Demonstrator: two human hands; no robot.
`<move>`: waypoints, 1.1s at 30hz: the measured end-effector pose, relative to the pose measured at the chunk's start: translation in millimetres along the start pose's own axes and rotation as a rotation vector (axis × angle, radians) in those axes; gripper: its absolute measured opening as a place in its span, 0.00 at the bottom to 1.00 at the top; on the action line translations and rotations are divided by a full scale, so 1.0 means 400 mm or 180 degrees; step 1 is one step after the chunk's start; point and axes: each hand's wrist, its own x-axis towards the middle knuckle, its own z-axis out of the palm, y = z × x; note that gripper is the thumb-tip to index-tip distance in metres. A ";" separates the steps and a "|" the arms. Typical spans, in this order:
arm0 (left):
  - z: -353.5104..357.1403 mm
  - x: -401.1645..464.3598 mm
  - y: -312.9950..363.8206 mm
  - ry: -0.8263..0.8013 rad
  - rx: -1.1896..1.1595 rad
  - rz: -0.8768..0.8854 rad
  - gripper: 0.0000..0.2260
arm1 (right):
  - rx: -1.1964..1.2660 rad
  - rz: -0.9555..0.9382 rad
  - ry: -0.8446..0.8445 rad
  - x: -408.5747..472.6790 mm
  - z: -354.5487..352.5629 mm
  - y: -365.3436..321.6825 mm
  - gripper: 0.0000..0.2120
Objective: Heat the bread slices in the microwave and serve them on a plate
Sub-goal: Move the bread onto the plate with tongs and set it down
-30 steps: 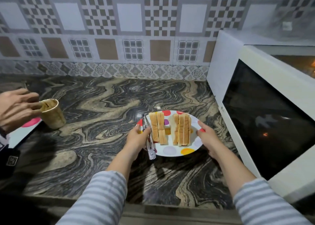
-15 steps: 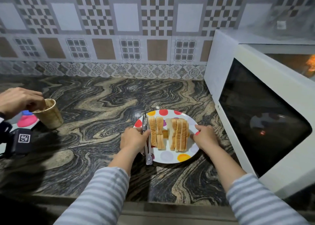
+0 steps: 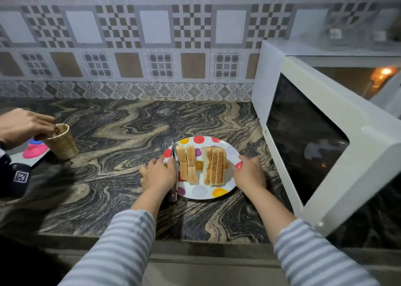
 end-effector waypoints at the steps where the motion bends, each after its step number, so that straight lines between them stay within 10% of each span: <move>1: -0.005 -0.011 0.003 0.0067 0.0021 0.0034 0.25 | -0.0052 -0.0084 -0.0010 -0.020 -0.007 0.007 0.22; 10: -0.051 -0.110 0.085 0.0433 0.0156 0.1531 0.24 | -0.0691 -0.0633 0.0287 -0.233 -0.138 0.010 0.25; 18: -0.078 -0.215 0.259 -0.0001 0.0563 0.3028 0.36 | -0.1721 -0.1663 0.2244 -0.390 -0.295 -0.031 0.28; 33: -0.032 -0.335 0.635 0.0154 0.1169 0.4417 0.53 | -0.1908 -0.0990 0.2596 -0.329 -0.515 0.148 0.45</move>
